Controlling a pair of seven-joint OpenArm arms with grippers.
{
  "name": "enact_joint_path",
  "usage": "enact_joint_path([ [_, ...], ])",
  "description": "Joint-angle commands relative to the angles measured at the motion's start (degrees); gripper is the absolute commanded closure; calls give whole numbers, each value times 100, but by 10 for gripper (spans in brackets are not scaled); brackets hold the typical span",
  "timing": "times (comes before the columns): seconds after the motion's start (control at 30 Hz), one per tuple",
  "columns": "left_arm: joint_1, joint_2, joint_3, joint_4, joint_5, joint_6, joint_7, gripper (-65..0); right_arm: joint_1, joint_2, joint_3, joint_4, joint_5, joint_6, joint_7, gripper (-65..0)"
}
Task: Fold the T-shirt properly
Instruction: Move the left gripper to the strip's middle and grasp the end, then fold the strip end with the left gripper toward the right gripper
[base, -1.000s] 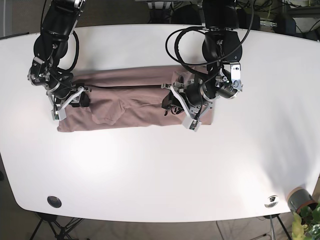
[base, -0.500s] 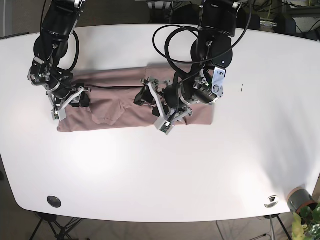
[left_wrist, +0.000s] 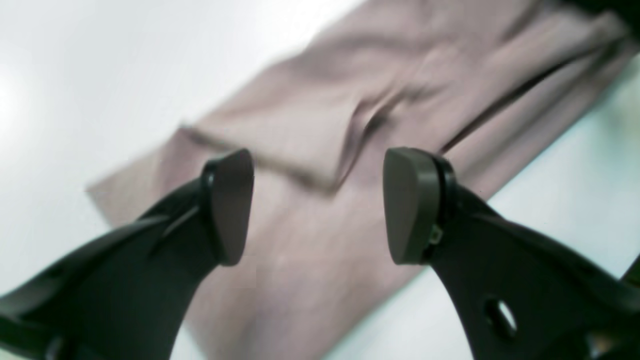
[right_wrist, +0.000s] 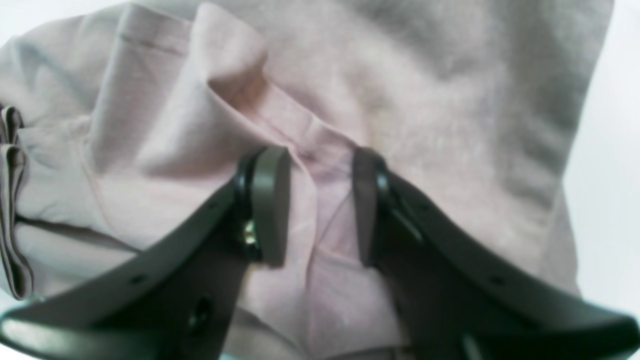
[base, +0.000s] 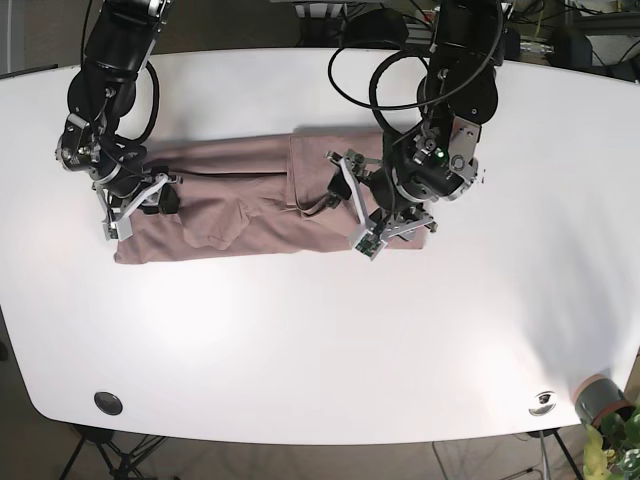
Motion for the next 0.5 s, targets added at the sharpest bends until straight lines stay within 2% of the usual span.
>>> enact_joint_path([
  [0.0, -17, -8, -26, -136, -71, -1, -125, -367, 64, 56, 6, 58, -52, -17, -88, -208],
  [0.03, -17, -25, -26, -207, -71, -1, -169, -343, 64, 56, 6, 58, -52, -17, -88, -208],
  [0.1, 0, -78, -17, -444, -71, -1, -433, -233, 73, 56, 6, 58, -52, -17, -88, -208],
  [0.23, 18, -87, 9, -778, -71, -1, -802, -69, 73, -59, 6, 58, -52, -17, -88, -208],
  [0.3, -17, -69, 18, -998, -79, -1, -837, -40, 73, -67, 6, 58, -52, -17, -88, -208],
  [0.47, -96, 54, 36, -1226, -97, -1, -1048, -39, 55, -85, 6, 67, -52, -17, -88, -208],
])
